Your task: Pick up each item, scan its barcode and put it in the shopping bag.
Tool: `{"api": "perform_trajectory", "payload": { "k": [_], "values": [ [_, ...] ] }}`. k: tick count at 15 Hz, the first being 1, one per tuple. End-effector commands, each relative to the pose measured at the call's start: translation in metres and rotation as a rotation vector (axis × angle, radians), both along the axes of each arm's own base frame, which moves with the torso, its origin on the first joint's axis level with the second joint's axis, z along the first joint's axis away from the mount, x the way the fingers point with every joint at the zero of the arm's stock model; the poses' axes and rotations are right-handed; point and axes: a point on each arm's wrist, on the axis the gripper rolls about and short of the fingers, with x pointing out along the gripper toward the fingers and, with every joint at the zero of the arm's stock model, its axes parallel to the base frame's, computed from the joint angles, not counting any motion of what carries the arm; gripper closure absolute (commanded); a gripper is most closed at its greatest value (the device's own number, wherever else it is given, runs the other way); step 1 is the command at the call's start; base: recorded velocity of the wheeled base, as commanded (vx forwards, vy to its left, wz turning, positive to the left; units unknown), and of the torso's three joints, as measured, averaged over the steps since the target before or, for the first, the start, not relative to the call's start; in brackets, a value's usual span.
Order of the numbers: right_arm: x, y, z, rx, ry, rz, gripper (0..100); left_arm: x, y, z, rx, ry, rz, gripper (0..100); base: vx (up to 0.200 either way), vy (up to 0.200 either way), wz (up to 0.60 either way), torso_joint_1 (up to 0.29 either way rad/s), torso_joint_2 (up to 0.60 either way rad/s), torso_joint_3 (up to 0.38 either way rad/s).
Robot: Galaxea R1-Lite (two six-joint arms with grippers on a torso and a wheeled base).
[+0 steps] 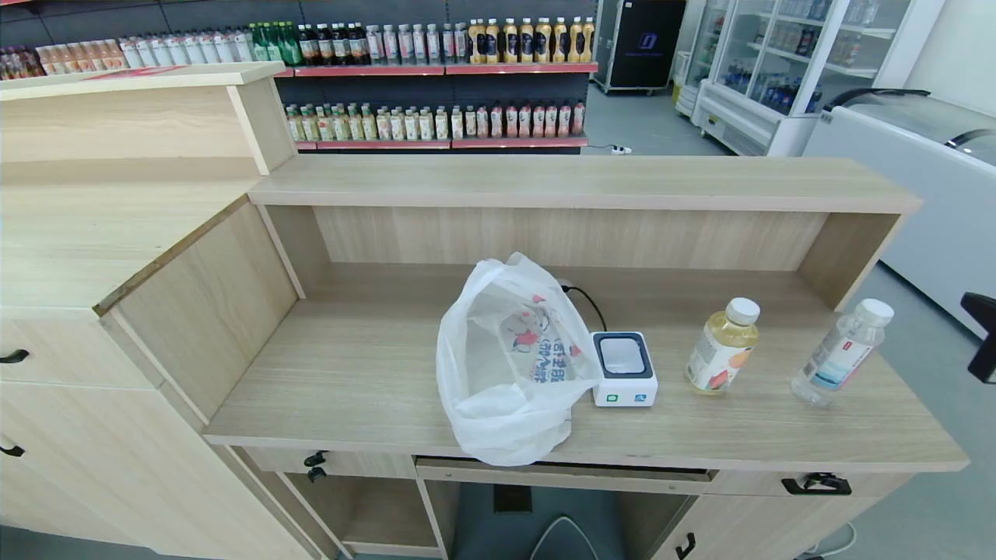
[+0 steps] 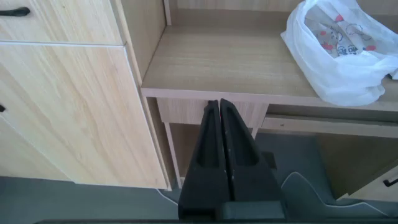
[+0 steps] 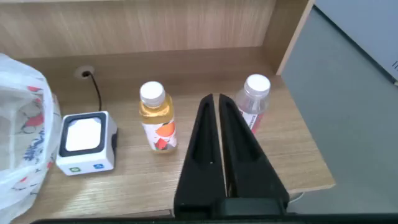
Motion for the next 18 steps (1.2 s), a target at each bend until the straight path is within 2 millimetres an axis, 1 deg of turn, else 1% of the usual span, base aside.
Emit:
{"api": "perform_trajectory", "payload": {
  "k": [1,3,4,5,6,8,11,13,14,15,18],
  "values": [
    [0.049,-0.019,-0.034,-0.010,0.126,-0.037,0,0.000,0.000,0.000,0.001,0.000,0.001,100,0.000,0.000,0.00,0.000,0.00,0.000],
    [0.065,-0.022,-0.045,-0.016,0.142,-0.017,0,0.000,0.000,0.000,0.001,0.000,0.001,100,0.000,0.000,0.00,0.000,0.00,0.000],
    [0.077,-0.025,-0.061,-0.030,0.154,-0.023,0,0.000,0.000,0.000,0.001,0.000,0.001,100,0.000,0.000,0.00,0.000,0.00,0.000],
    [0.088,-0.028,-0.073,-0.086,0.156,-0.017,0,0.000,0.000,0.000,-0.001,0.000,0.001,100,0.000,0.000,0.00,0.000,0.00,0.000],
    [0.095,-0.032,-0.082,-0.110,0.154,-0.024,0,0.000,0.000,0.000,0.001,0.000,0.001,100,0.000,0.000,0.00,0.000,0.00,0.000],
    [0.106,-0.033,-0.104,-0.117,0.167,-0.027,0,0.000,0.000,0.000,0.001,0.000,0.001,100,0.000,0.000,0.00,0.000,0.00,0.000],
    [0.117,-0.033,-0.125,-0.108,0.222,-0.018,0,0.000,0.000,0.000,0.001,0.000,0.001,100,0.000,0.000,0.00,0.000,0.00,0.000],
    [0.120,-0.026,-0.132,-0.098,0.233,0.014,0,0.000,0.000,0.000,0.001,0.000,0.001,100,0.000,0.000,0.00,0.000,0.00,0.000],
    [0.123,-0.017,-0.138,-0.093,0.237,0.044,0,0.000,0.000,0.000,0.001,0.000,0.001,100,0.000,0.000,0.00,0.000,0.00,0.000],
    [0.125,-0.011,-0.140,-0.097,0.227,0.065,0,0.000,0.000,0.000,0.001,0.000,0.001,100,0.000,0.000,0.00,0.000,0.00,0.000],
    [0.132,-0.002,-0.148,-0.107,0.216,0.076,0,0.000,0.000,0.000,0.001,0.000,0.001,100,0.000,0.000,0.00,0.000,0.00,0.000]
  ]
}}
